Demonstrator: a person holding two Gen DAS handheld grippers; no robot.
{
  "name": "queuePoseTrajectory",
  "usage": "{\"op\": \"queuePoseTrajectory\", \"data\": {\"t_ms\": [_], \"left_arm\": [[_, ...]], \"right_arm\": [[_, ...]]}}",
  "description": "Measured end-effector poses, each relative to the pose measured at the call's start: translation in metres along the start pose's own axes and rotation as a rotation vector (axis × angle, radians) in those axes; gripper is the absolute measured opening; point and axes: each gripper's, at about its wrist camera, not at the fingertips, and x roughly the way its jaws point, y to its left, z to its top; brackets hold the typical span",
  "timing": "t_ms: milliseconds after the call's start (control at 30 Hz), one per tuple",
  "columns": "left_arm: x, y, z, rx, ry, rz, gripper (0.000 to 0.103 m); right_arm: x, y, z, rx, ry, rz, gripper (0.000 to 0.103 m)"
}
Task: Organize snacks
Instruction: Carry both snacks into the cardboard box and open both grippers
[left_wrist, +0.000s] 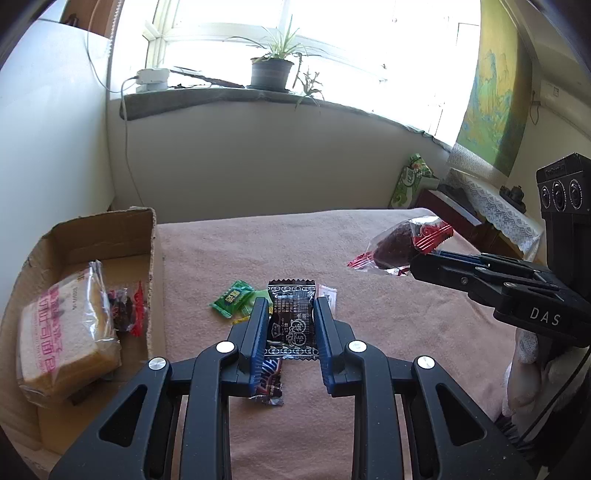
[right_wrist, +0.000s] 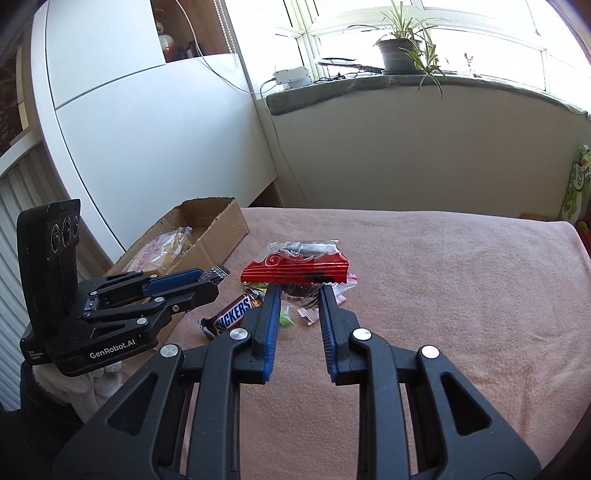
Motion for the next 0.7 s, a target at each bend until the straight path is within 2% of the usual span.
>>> {"op": "queuePoseTrajectory", "data": {"t_ms": [333,700], "left_arm": [[-0.033,0.05,0.007,-0.097,-0.097,0.075,0.023],[-0.041,0.116,0.025,-0.202,-0.13,0.191,0.023]], "right_arm": [[0.028,0.054,0.037,-0.051,-0.027,0.083,0.022],[0.085,0.095,0.074,-0.095,-0.005,0.141,0.022]]}}
